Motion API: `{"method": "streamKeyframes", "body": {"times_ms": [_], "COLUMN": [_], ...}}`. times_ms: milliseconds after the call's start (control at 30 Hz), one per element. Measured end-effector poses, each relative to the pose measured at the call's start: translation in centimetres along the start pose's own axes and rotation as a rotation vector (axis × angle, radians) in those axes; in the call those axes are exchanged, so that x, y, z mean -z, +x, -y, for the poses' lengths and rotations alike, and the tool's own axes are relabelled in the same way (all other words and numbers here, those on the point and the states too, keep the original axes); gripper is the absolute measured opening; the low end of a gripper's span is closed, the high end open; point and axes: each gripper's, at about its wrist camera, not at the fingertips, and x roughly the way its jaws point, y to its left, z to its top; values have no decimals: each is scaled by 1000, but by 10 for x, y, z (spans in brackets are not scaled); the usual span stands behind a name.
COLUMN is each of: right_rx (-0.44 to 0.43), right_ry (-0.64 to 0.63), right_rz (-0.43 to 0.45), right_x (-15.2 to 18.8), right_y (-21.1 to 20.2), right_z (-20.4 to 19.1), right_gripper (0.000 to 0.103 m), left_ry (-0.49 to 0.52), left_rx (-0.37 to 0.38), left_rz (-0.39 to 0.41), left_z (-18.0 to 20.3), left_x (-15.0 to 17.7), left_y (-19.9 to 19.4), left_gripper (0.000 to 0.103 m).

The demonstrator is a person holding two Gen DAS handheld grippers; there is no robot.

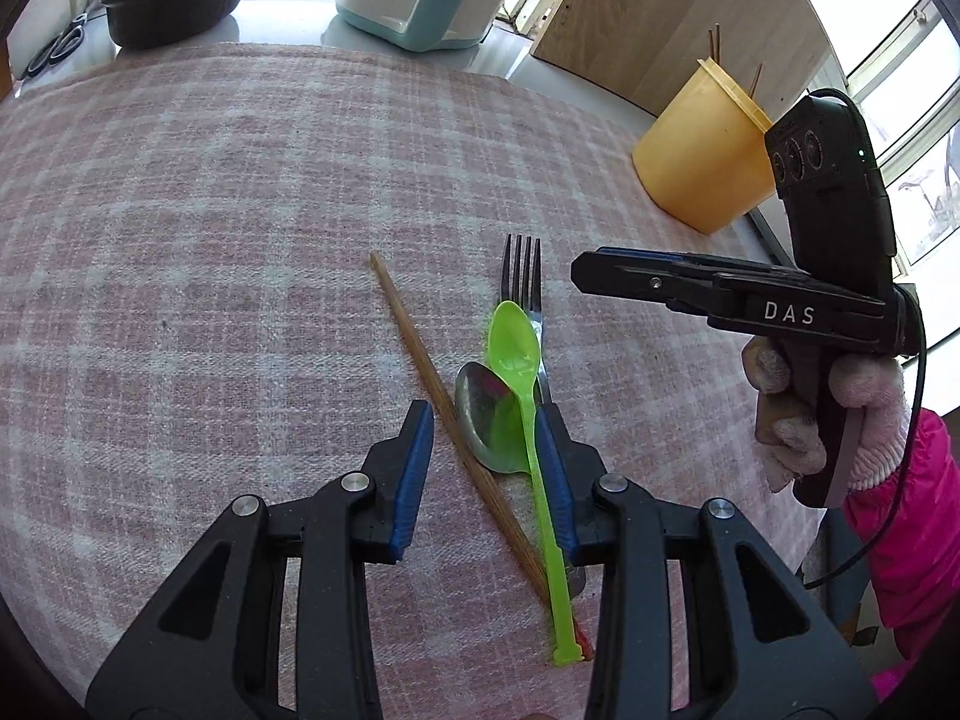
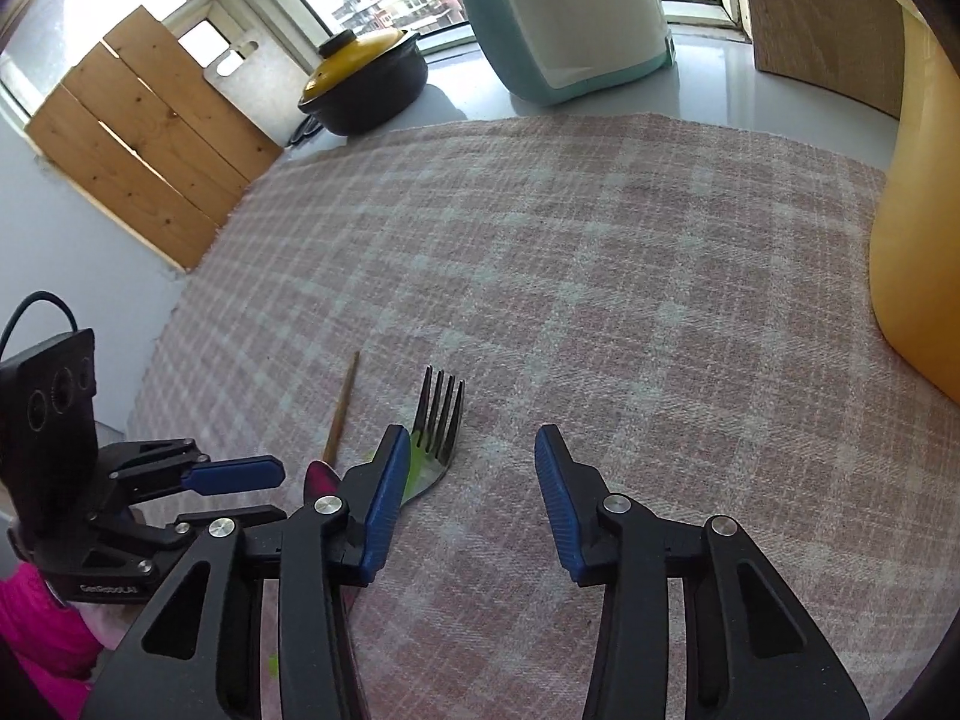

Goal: Organize utensils
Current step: 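Close the left tool on the silver spoon while the right tool closes on the silver fork, then carry the silver spoon in the left tool to the bin while the right tool carries the fork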

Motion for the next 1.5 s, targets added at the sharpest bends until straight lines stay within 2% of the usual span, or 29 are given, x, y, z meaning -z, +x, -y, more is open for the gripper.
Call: {"method": "streamKeyframes", "body": {"times_ms": [67, 367, 433, 600, 633, 700, 767, 1000, 1067, 1267, 1367, 1500], "right_rx": [-8, -31, -29, -15, -10, 10, 24, 41, 43, 89, 106, 112], "right_ry": [-2, -9, -13, -45, -53, -69, -85, -96, -99, -105, -103, -96], "right_rz": [-3, -16, -13, -14, -15, -17, -24, -18, -7, -10, -11, -6], "right_x": [-1, -5, -6, -10, -10, -10, -11, -13, -14, -14, -13, -12], "right_y": [4, 21, 24, 28, 29, 31, 33, 33, 30, 23, 20, 12], "right_z": [-1, -4, -5, -12, -13, -16, -18, -21, -23, -25, -24, -20], "right_gripper": [41, 38, 38, 38, 37, 33, 19, 10, 5, 3, 3, 3], "left_ry": [2, -10, -9, -2, 7, 13, 2, 8, 7, 32, 54, 26], "left_rx": [0, 11, 7, -8, -19, -32, -37, -39, -38, -47, -78, -77], "left_rz": [-7, -21, -24, -18, -16, -13, -9, -5, 0, 12, 21, 34], "left_z": [1, 0, 0, -1, 0, -1, -3, 0, 1, 8, 12, 5], "left_x": [0, -3, -3, -5, -5, -6, -6, -6, -7, -10, -11, -14], "left_y": [2, 11, 13, 15, 16, 16, 17, 17, 16, 14, 14, 11], "left_gripper": [32, 30, 23, 17, 12, 7, 6, 3, 3, 3, 1, 0]}}
